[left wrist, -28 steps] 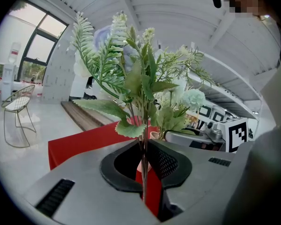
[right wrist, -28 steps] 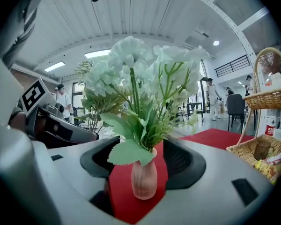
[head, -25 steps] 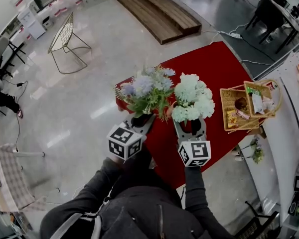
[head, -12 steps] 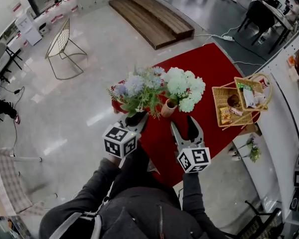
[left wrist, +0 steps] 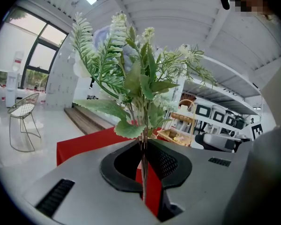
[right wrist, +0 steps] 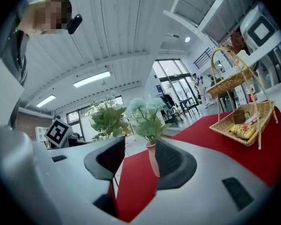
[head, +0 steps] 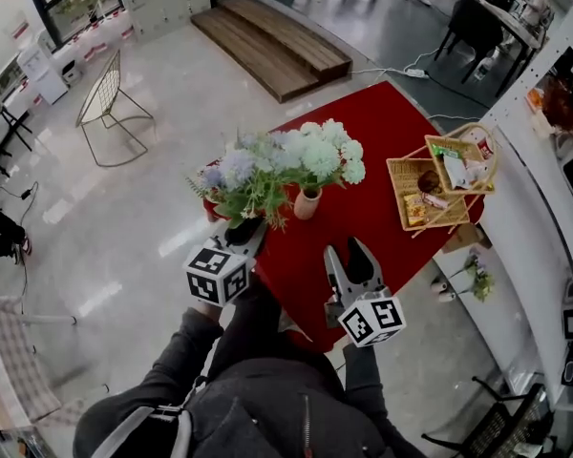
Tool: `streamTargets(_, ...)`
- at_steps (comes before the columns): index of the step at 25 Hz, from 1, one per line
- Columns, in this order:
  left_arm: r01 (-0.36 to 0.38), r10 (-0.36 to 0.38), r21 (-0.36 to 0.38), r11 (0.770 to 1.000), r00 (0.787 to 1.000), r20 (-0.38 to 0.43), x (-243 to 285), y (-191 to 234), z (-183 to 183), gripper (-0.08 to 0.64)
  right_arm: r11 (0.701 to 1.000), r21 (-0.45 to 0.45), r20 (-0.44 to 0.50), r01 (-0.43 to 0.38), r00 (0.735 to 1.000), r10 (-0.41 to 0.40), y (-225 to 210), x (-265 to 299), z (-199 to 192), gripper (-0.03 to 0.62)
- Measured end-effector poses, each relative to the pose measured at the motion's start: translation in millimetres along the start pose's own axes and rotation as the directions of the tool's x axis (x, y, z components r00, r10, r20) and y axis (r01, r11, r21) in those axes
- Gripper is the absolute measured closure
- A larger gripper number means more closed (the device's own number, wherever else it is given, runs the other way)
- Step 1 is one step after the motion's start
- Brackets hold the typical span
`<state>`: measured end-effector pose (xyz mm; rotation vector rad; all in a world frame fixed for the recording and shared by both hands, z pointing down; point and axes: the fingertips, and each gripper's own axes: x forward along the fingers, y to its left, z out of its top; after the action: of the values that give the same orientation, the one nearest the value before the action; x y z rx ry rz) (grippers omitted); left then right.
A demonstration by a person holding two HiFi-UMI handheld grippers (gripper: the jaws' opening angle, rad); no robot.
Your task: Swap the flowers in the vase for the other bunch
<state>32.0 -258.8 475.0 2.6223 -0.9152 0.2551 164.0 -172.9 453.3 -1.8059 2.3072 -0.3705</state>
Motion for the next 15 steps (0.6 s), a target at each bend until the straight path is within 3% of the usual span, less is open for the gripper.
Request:
streamTargets(3, 0.005, -0.005, 0.010, 1.000, 1.000, 0.004, -5.7, -7.0, -1.3, 0.514, 0.999, 0.046, 0.022, 0.009, 1.000, -0.010, 3.7, -12.8, 3.9, 0.496)
streamTargets(5, 0.008, -0.008, 0.014, 1.000, 1.000, 0.006, -10.9, -11.6, -2.6, 0.514, 0.998, 0.064, 0.030, 0.010, 0.999, -0.012, 7.6, -20.6, 5.7, 0.529)
streamTargets(11, 0.015, -0.015, 0.023, 1.000, 1.000, -0.001, -27.6, -22.3, -8.9, 0.514, 0.996, 0.090, 0.105, 0.024, 0.994, -0.034, 19.7, -45.0, 14.8, 0.560)
streamTargets(15, 0.028, -0.027, 0.019, 0.999, 1.000, -0.007, -36.5, -32.0, -16.9, 0.514, 0.996, 0.067, 0.075, 0.064, 0.995, -0.069, 26.0, -56.8, 2.7, 0.574)
